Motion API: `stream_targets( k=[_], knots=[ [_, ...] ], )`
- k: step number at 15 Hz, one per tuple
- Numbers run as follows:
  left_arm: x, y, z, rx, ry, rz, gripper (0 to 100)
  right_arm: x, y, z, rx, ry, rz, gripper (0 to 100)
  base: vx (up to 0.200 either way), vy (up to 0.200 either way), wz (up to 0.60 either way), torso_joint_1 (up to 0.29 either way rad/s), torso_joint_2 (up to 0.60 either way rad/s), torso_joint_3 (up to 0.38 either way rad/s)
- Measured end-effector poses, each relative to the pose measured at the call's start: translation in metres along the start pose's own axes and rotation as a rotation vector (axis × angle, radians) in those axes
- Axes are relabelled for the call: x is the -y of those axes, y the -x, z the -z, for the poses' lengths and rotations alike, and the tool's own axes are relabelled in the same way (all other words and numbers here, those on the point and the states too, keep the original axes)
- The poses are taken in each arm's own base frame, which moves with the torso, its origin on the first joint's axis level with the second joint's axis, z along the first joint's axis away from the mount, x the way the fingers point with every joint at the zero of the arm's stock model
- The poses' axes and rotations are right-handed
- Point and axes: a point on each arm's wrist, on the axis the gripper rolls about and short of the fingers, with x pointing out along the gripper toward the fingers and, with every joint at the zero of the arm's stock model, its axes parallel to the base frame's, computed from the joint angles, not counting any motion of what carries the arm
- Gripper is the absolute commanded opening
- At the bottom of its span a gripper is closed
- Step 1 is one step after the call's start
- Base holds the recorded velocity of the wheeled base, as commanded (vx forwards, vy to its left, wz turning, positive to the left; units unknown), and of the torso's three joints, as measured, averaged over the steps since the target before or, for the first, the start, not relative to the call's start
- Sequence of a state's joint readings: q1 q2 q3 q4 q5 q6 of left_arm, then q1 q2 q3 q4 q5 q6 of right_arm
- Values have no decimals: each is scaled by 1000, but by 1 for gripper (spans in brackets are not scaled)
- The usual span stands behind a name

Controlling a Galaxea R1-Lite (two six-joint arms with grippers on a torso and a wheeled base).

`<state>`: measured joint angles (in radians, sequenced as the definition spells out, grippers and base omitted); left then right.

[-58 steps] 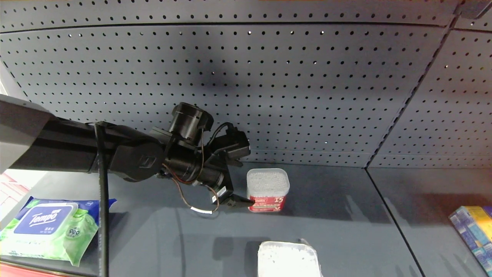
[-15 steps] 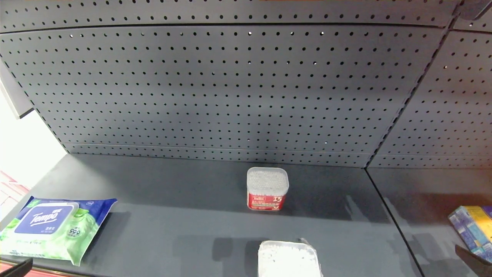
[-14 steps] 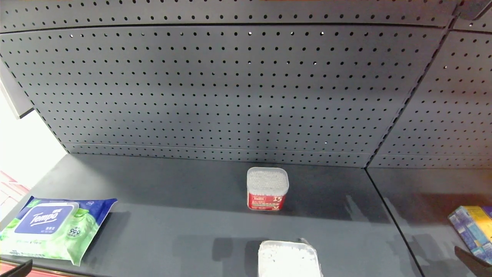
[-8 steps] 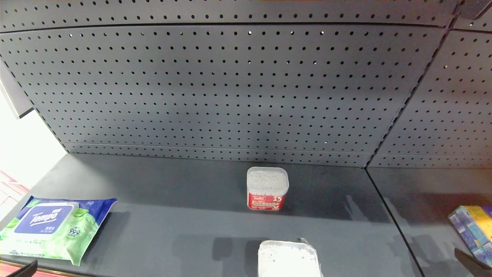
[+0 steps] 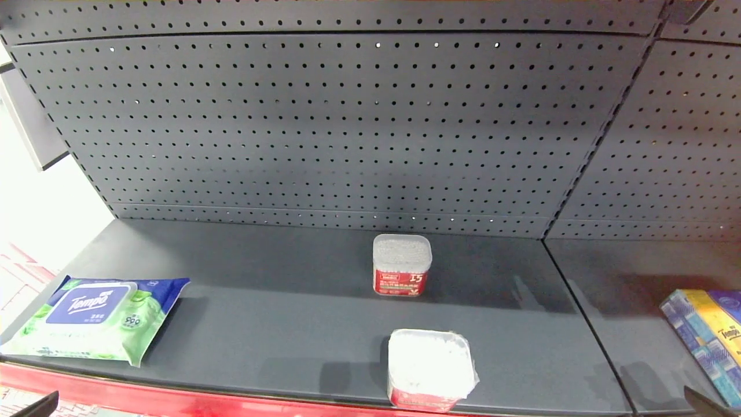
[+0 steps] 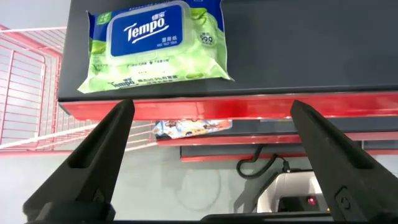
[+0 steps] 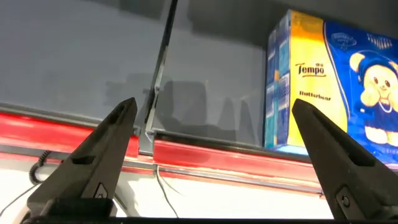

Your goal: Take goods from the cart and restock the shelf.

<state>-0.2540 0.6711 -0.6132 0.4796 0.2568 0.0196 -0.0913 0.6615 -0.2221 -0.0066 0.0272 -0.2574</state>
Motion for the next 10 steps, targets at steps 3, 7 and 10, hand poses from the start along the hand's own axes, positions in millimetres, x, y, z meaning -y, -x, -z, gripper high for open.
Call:
stream_targets(
  k=[3,7,10],
  knots=[
    [0,0,-1,6,-2,0,100,-1,1,5,0,3,1,100,0,0,0,0,0,0],
    [0,-1,-5,32,-12,-3,100,-2,2,6,7,10,1,100,0,0,-450,2,4,3],
    [1,-3,-5,27,-14,-2,100,-2,2,6,7,10,1,100,0,0,0,0,0,0]
  ],
)
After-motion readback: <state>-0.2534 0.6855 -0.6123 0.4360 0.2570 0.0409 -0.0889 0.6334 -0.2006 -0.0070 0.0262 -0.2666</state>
